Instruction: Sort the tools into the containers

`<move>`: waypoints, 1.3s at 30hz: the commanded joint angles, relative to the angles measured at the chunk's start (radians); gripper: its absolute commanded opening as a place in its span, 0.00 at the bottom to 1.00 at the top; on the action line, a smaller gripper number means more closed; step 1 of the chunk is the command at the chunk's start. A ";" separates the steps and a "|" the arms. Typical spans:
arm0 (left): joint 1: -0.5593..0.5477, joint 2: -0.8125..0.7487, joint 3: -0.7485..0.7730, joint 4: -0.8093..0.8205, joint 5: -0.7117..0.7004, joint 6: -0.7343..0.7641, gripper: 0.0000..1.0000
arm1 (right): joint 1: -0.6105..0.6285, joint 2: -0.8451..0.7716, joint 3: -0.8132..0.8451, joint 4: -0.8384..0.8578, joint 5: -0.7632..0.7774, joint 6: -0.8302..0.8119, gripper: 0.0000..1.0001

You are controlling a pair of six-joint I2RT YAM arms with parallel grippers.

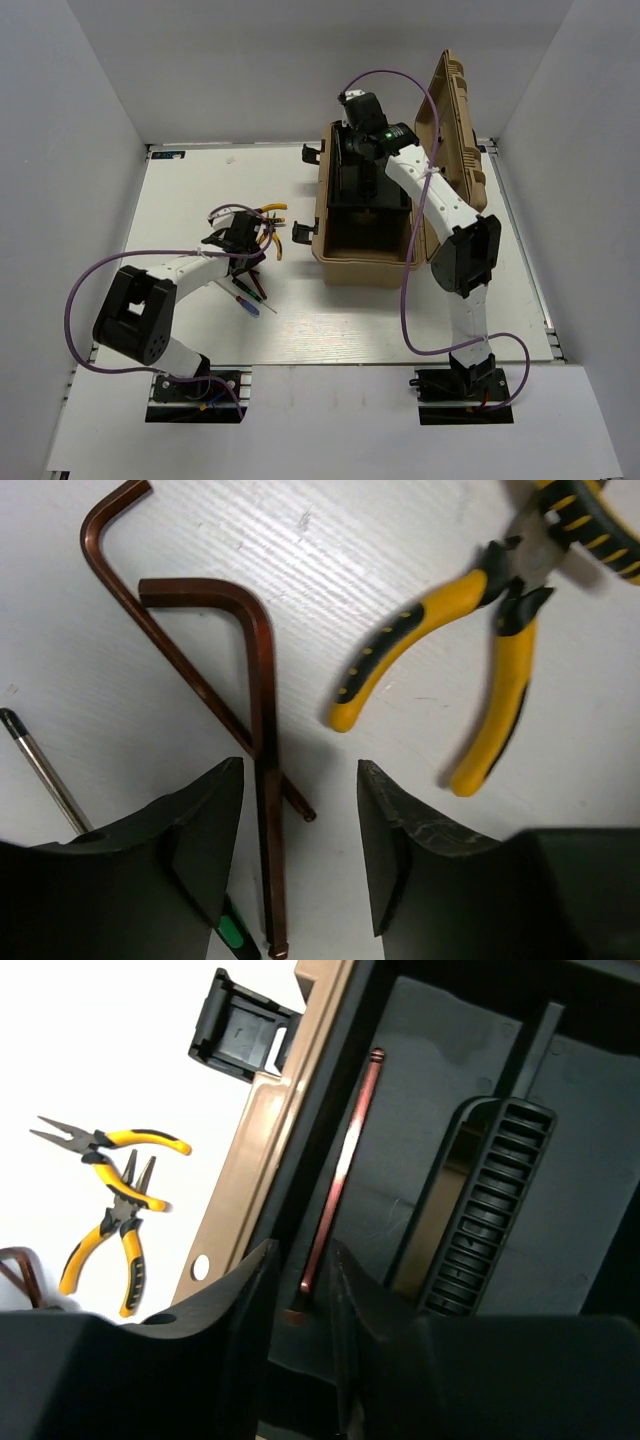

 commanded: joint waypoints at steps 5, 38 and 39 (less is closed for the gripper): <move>0.007 0.010 0.020 -0.043 -0.029 0.009 0.50 | -0.007 -0.061 -0.023 0.007 -0.064 0.022 0.34; -0.004 -0.146 0.132 -0.114 0.054 0.094 0.06 | 0.002 -0.167 -0.169 0.040 -0.213 -0.024 0.57; -0.004 -0.146 0.152 -0.127 0.054 0.094 0.03 | 0.002 -0.172 -0.170 0.040 -0.221 -0.024 0.57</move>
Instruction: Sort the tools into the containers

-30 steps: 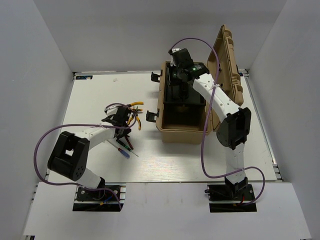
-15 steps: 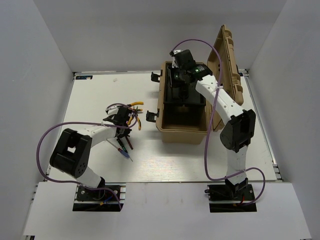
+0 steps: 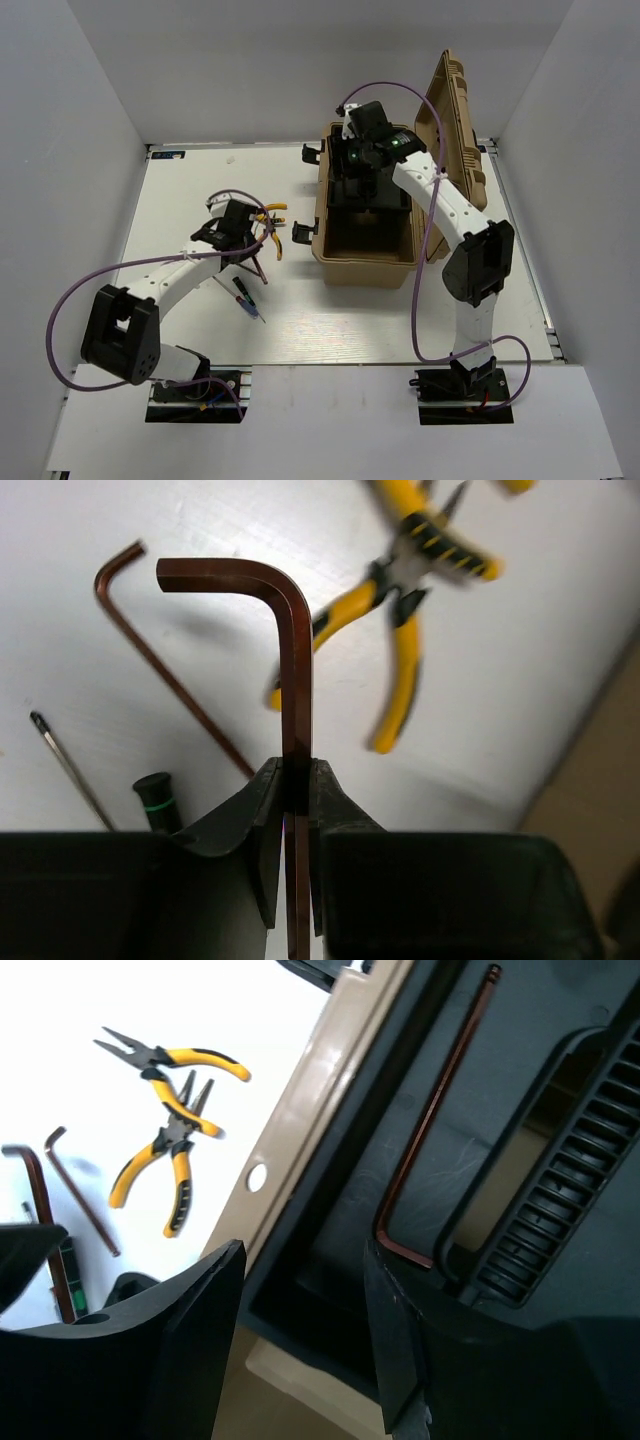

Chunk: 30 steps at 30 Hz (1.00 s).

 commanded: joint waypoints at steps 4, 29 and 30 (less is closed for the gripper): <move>-0.003 -0.081 0.119 -0.010 0.048 0.059 0.00 | 0.006 -0.076 -0.010 0.036 -0.075 -0.040 0.57; -0.078 0.636 1.020 0.501 0.888 0.294 0.00 | 0.003 -0.304 -0.099 0.124 0.375 -0.175 0.00; -0.078 0.650 1.020 0.501 0.888 0.294 0.00 | 0.003 -0.305 -0.101 0.122 0.372 -0.175 0.00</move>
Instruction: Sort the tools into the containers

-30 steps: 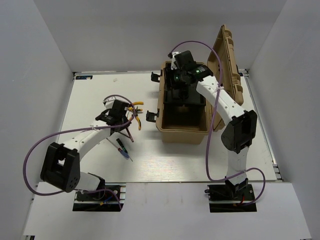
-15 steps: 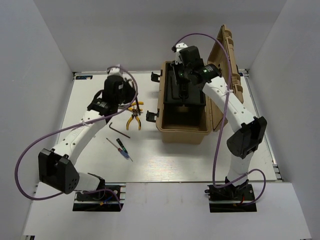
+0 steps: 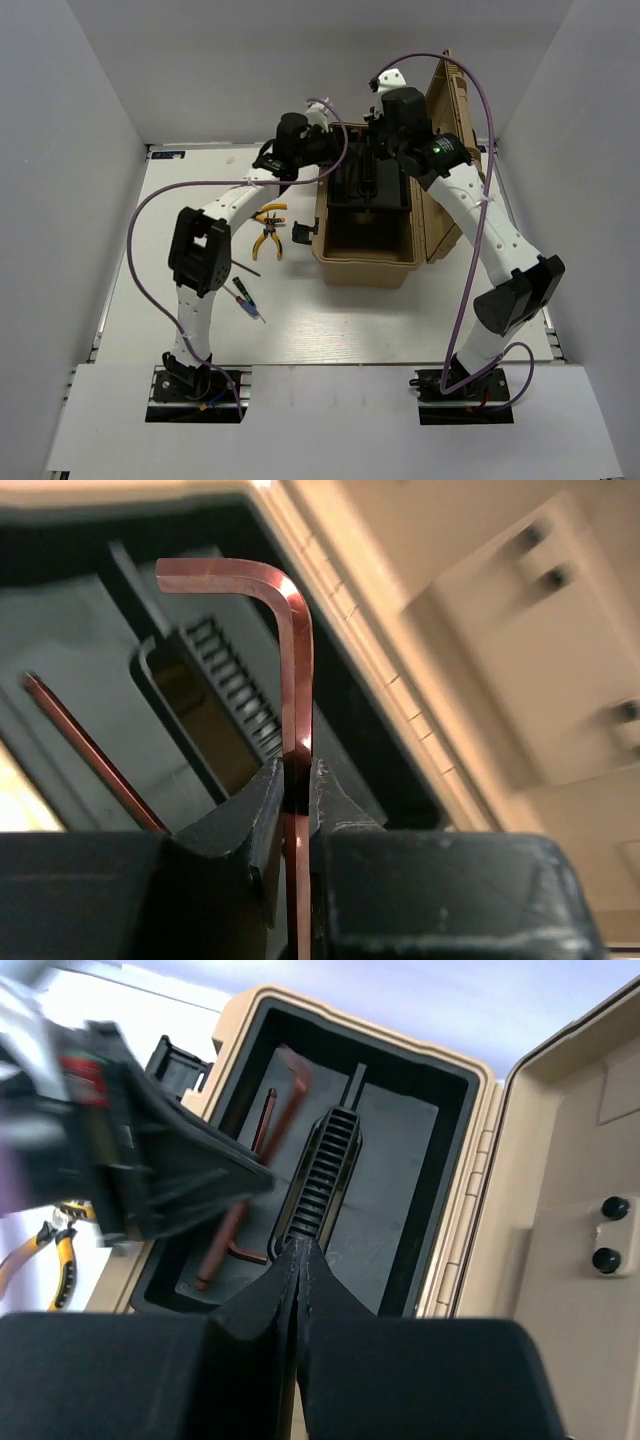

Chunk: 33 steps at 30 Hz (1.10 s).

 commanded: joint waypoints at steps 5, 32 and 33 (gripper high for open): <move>-0.022 0.038 0.131 -0.057 0.004 0.052 0.29 | 0.001 -0.024 -0.021 0.035 -0.059 -0.011 0.00; 0.082 -1.088 -0.746 -0.694 -1.093 -0.026 0.93 | 0.283 0.401 0.220 -0.141 -0.696 -0.101 0.21; 0.082 -1.121 -0.764 -0.735 -1.113 -0.046 0.94 | 0.315 0.428 0.276 -0.146 -0.626 -0.089 0.26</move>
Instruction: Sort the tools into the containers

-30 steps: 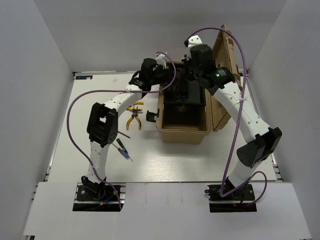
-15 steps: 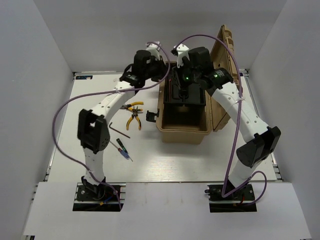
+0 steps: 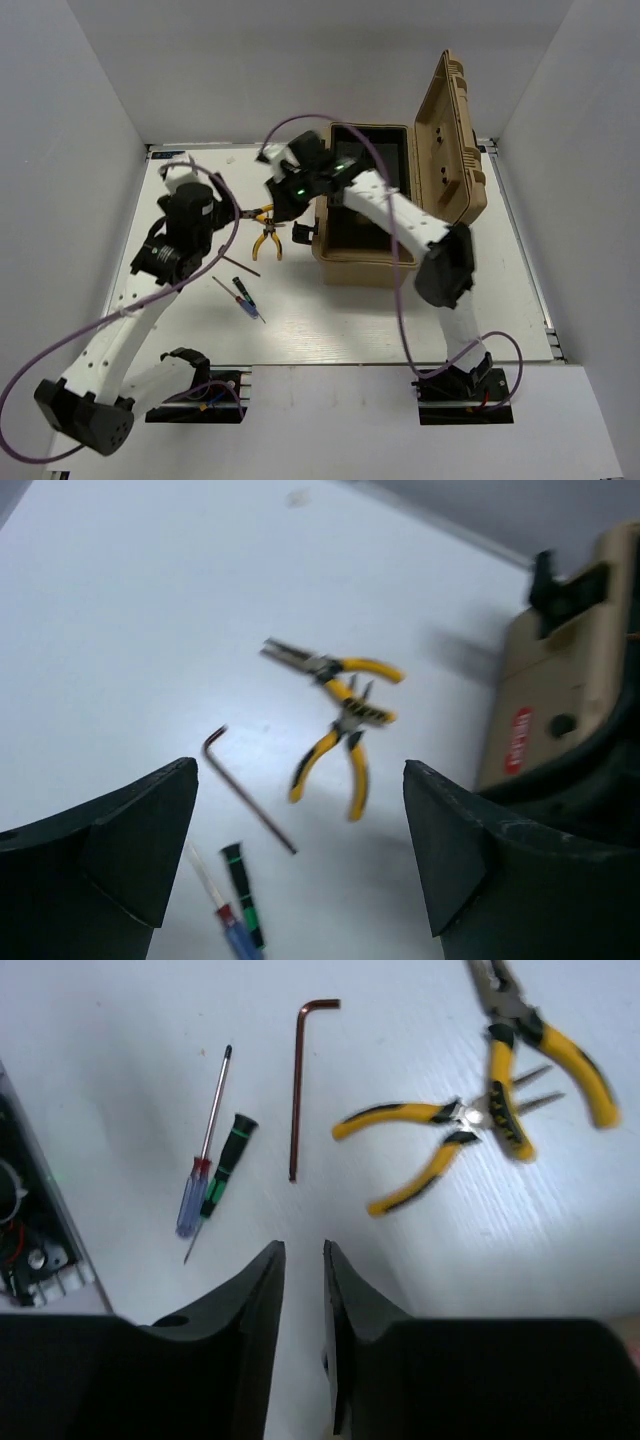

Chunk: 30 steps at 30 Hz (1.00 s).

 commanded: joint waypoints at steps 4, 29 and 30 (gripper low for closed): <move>0.005 -0.210 -0.122 -0.256 -0.158 -0.190 0.95 | 0.158 0.188 0.208 -0.044 0.264 0.009 0.38; 0.005 -0.629 -0.254 -0.408 -0.087 -0.273 0.68 | 0.291 0.471 0.179 0.140 0.385 -0.042 0.40; 0.005 -0.629 -0.254 -0.408 -0.087 -0.273 0.68 | 0.292 0.477 0.180 0.142 0.384 -0.049 0.40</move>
